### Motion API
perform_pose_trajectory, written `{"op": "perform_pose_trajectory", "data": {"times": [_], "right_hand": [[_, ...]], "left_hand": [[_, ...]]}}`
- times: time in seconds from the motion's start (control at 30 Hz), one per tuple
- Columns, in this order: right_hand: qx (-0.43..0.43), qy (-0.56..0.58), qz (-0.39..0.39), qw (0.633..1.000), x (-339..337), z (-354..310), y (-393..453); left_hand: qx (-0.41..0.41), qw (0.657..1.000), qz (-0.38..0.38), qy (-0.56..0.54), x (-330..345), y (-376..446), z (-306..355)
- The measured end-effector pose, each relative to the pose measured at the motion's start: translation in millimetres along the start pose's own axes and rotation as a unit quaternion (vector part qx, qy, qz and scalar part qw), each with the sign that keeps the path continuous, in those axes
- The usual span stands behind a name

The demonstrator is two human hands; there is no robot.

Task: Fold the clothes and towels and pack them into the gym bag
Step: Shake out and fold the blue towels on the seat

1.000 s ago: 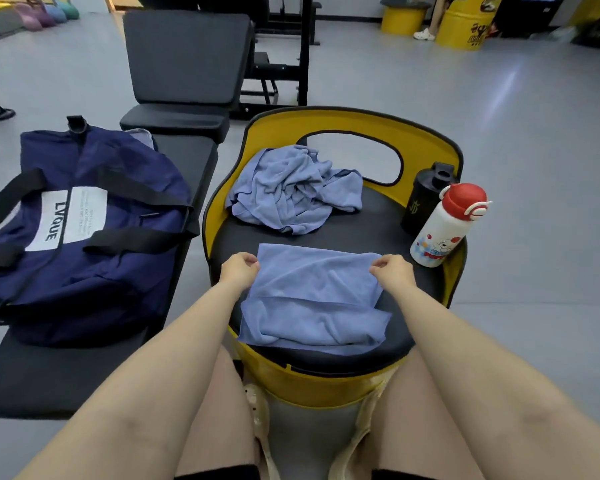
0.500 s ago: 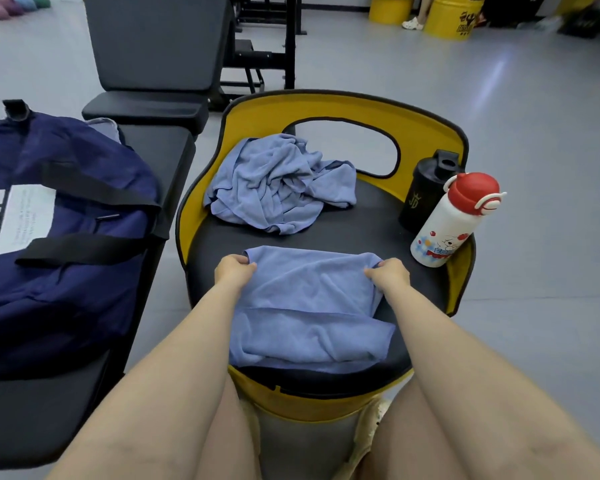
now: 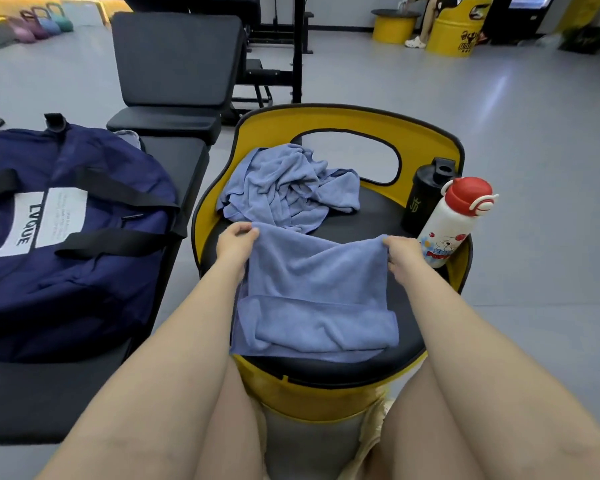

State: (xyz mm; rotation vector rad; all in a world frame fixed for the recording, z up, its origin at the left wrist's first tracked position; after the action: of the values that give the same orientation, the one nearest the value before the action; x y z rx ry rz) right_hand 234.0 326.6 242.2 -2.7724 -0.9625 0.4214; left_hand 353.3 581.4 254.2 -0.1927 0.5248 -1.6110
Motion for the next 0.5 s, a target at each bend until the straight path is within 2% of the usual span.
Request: {"op": "perform_pose_trajectory", "data": {"times": [0.1, 0.17, 0.33, 0.5], "right_hand": [[0.063, 0.088, -0.023, 0.994, -6.7, -4.1, -9.2], [0.073, 0.086, -0.044, 0.993, -10.8, -8.4, -18.1], [-0.017, 0.129, -0.055, 0.990, -21.9, -27.0, -36.7], [-0.097, 0.231, -0.043, 0.967, -38.0, -44.2, -62.7]], "left_hand": [[-0.015, 0.996, -0.039, -0.078, -10.1, -8.6, 9.1], [-0.026, 0.990, -0.062, -0.122, -15.7, -16.8, 14.4], [-0.043, 0.971, -0.112, -0.205, -28.8, -42.3, 28.7], [-0.005, 0.956, -0.149, -0.252, -38.8, -71.9, 40.4]]}}
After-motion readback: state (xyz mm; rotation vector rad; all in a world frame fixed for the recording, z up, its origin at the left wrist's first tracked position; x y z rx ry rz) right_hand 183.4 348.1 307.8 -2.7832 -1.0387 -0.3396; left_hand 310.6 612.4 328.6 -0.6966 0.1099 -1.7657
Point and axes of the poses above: each hand's wrist, its own y-axis towards the middle knuckle, its own x-axis out of the palm, z = x × y, the point moved 1 cm from there along y, towards the middle knuckle, and after that the axes turned 11 degrees about -x, right-handed, at the moved point
